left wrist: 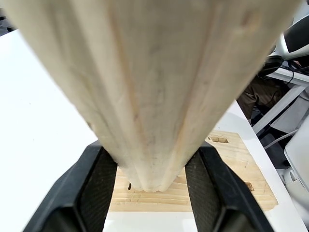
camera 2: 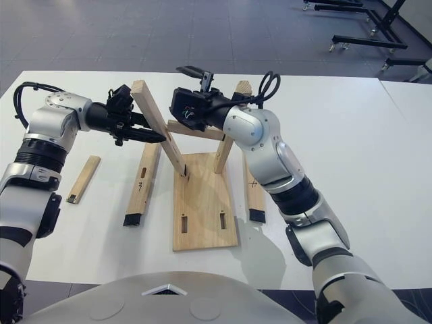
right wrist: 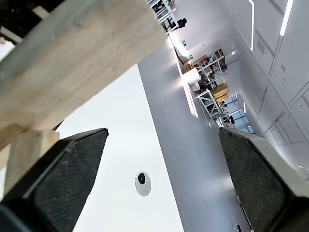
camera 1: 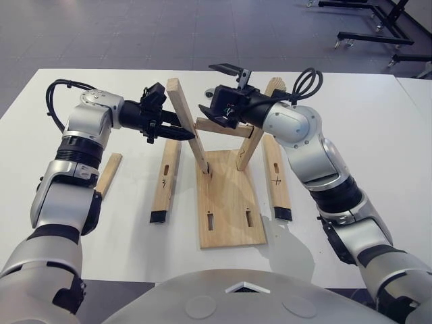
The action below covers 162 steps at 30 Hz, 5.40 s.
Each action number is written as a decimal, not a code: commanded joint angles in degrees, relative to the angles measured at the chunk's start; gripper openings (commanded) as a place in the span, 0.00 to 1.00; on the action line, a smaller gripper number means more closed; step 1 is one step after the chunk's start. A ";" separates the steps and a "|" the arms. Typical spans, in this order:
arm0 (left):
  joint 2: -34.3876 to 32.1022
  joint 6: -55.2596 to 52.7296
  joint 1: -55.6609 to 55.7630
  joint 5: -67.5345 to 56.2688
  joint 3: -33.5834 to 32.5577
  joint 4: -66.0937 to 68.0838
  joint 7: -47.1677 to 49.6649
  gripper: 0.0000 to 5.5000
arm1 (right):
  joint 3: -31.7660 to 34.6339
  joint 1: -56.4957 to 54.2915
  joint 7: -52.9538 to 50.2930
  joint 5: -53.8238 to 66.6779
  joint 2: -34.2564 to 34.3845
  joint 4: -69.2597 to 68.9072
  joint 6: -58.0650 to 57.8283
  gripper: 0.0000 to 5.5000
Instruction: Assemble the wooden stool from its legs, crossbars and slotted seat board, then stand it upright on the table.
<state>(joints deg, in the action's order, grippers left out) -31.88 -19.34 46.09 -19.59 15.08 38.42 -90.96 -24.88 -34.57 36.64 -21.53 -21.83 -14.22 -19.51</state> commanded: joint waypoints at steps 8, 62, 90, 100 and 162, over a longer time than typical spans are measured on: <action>0.56 -0.77 -5.33 6.10 3.80 3.68 1.82 0.37 | -2.43 0.43 5.81 -1.52 -1.89 -2.06 -4.12 0.76; -1.10 5.68 -4.01 12.64 13.81 -5.79 7.65 0.47 | 26.22 -10.92 -6.22 22.60 3.28 8.00 4.95 0.76; 3.02 1.31 -35.65 -4.32 -33.02 -44.61 48.16 0.70 | 46.20 20.29 18.20 62.71 -10.11 14.14 -16.58 0.76; 10.16 2.80 -30.83 -5.18 -25.46 -44.22 52.51 0.70 | 43.33 16.12 18.23 63.95 -8.79 17.33 -14.67 0.76; 0.67 -9.27 -35.60 -20.76 -21.79 -55.38 43.86 0.70 | 33.78 10.62 21.64 61.90 -7.92 19.43 -12.65 0.76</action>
<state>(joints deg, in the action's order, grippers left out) -31.57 -28.51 8.37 -40.70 -9.43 -16.70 -45.44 10.62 -22.67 56.92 40.59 -30.51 6.33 -32.30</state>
